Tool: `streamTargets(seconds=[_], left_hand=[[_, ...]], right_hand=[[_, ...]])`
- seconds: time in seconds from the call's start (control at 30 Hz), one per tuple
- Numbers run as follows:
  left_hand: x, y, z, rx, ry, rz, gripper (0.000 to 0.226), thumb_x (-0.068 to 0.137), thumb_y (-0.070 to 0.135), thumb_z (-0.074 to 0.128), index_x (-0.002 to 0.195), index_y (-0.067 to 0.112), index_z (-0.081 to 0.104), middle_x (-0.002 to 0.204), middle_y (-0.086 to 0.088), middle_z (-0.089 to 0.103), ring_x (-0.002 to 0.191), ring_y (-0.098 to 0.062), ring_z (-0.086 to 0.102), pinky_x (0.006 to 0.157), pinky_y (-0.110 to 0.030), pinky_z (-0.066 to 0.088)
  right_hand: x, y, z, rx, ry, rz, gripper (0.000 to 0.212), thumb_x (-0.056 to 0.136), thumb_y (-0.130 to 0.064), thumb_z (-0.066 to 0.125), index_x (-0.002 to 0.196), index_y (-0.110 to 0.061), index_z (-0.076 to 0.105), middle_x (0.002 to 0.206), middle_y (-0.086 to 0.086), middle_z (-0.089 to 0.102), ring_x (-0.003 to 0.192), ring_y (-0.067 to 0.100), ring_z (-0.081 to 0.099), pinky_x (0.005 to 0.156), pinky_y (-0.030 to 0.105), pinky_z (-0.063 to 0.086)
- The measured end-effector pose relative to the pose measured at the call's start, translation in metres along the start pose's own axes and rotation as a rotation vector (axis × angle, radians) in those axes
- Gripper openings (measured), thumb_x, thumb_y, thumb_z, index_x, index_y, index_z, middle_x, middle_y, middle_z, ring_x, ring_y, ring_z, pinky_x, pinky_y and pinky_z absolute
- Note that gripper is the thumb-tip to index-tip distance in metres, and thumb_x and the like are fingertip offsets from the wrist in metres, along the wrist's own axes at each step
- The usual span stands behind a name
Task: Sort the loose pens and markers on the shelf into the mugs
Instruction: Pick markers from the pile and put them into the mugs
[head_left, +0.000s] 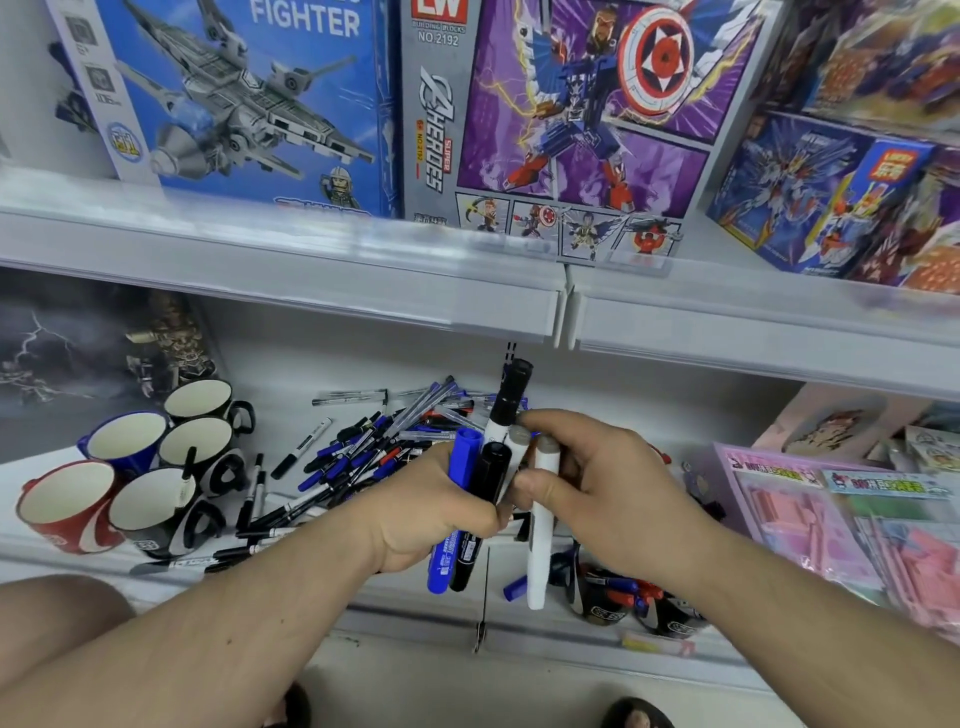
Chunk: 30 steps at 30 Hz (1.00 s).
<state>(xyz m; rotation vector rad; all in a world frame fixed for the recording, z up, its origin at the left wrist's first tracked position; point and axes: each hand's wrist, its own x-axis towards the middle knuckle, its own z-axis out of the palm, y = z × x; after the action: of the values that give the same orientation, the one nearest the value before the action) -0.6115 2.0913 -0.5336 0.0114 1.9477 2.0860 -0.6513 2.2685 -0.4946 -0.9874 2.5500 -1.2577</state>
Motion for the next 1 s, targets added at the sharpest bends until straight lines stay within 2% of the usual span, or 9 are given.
streamTargets(seconds=[0.1, 0.17, 0.23, 0.37, 0.47, 0.53, 0.67, 0.8, 1.0], left_hand=[[0.003, -0.002, 0.002, 0.046, 0.03, -0.02, 0.026, 0.054, -0.007, 0.058, 0.08, -0.009, 0.055, 0.074, -0.013, 0.046, 0.074, -0.024, 0.045, 0.076, -0.036, 0.037], [0.004, -0.005, 0.003, 0.022, 0.053, -0.033, 0.022, 0.054, -0.007, 0.059, 0.075, 0.0, 0.058, 0.067, -0.009, 0.049, 0.068, -0.02, 0.05, 0.07, -0.029, 0.043], [0.004, -0.007, 0.005, 0.002, 0.066, -0.034, 0.024, 0.054, -0.006, 0.061, 0.076, 0.003, 0.061, 0.065, -0.006, 0.052, 0.065, -0.017, 0.053, 0.066, -0.025, 0.046], [0.008, -0.01, 0.005, -0.063, 0.129, 0.003, 0.025, 0.06, -0.007, 0.067, 0.078, 0.01, 0.071, 0.076, -0.009, 0.068, 0.075, -0.018, 0.065, 0.075, -0.028, 0.053], [0.016, -0.012, 0.001, -0.178, 0.271, 0.022, 0.021, 0.078, -0.014, 0.065, 0.088, 0.004, 0.066, 0.089, -0.01, 0.075, 0.086, -0.021, 0.071, 0.082, -0.033, 0.052], [0.022, -0.014, -0.003, -0.227, 0.349, 0.02, 0.018, 0.085, -0.011, 0.061, 0.095, 0.004, 0.064, 0.095, -0.013, 0.075, 0.092, -0.025, 0.072, 0.086, -0.038, 0.053], [0.033, -0.025, -0.001, -0.201, 0.389, -0.029, 0.017, 0.09, -0.004, 0.062, 0.103, 0.007, 0.064, 0.096, -0.013, 0.075, 0.087, -0.027, 0.074, 0.083, -0.037, 0.054], [0.045, -0.042, 0.012, -0.136, 0.253, -0.153, 0.015, 0.093, 0.001, 0.06, 0.105, 0.01, 0.062, 0.099, -0.011, 0.075, 0.083, -0.024, 0.072, 0.071, -0.037, 0.054], [0.072, -0.053, 0.036, -0.1, 0.183, -0.222, 0.01, 0.094, 0.004, 0.061, 0.101, 0.008, 0.066, 0.095, -0.006, 0.076, 0.08, -0.021, 0.071, 0.066, -0.034, 0.057]], right_hand=[[-0.001, 0.002, 0.008, 0.026, 0.014, 0.017, 0.037, 0.091, -0.016, 0.067, 0.094, -0.05, 0.055, 0.085, -0.024, 0.065, 0.077, 0.0, 0.061, 0.076, 0.024, 0.05], [0.0, 0.005, 0.013, 0.082, 0.028, 0.061, 0.025, 0.091, -0.017, 0.066, 0.09, -0.04, 0.058, 0.082, -0.011, 0.064, 0.07, 0.009, 0.059, 0.07, 0.029, 0.052], [0.0, 0.009, 0.014, 0.104, 0.046, 0.108, 0.014, 0.093, -0.017, 0.065, 0.09, -0.03, 0.06, 0.071, -0.005, 0.057, 0.058, 0.011, 0.05, 0.058, 0.027, 0.047], [0.001, 0.011, 0.009, 0.1, 0.083, 0.173, 0.018, 0.095, -0.016, 0.061, 0.085, -0.03, 0.056, 0.066, -0.008, 0.055, 0.049, 0.004, 0.047, 0.05, 0.019, 0.04], [0.008, 0.016, -0.008, 0.059, 0.166, 0.246, 0.016, 0.097, -0.018, 0.058, 0.087, -0.03, 0.057, 0.078, 0.006, 0.065, 0.062, 0.028, 0.062, 0.059, 0.041, 0.056], [0.012, 0.026, -0.024, 0.018, 0.25, 0.304, 0.013, 0.098, -0.018, 0.056, 0.092, -0.029, 0.059, 0.082, 0.01, 0.067, 0.069, 0.033, 0.067, 0.068, 0.048, 0.057], [0.021, 0.058, -0.061, -0.051, 0.381, 0.492, 0.01, 0.099, -0.014, 0.05, 0.099, -0.015, 0.06, 0.076, 0.007, 0.068, 0.063, 0.018, 0.067, 0.064, 0.037, 0.053], [0.031, 0.12, -0.09, -0.213, 0.383, 0.645, 0.012, 0.098, -0.015, 0.048, 0.092, -0.012, 0.059, 0.083, 0.013, 0.069, 0.074, 0.029, 0.072, 0.078, 0.042, 0.056], [0.049, 0.214, -0.101, -0.306, 0.476, 0.786, 0.018, 0.092, -0.022, 0.052, 0.101, -0.014, 0.066, 0.092, 0.011, 0.069, 0.092, 0.035, 0.068, 0.083, 0.042, 0.056]])
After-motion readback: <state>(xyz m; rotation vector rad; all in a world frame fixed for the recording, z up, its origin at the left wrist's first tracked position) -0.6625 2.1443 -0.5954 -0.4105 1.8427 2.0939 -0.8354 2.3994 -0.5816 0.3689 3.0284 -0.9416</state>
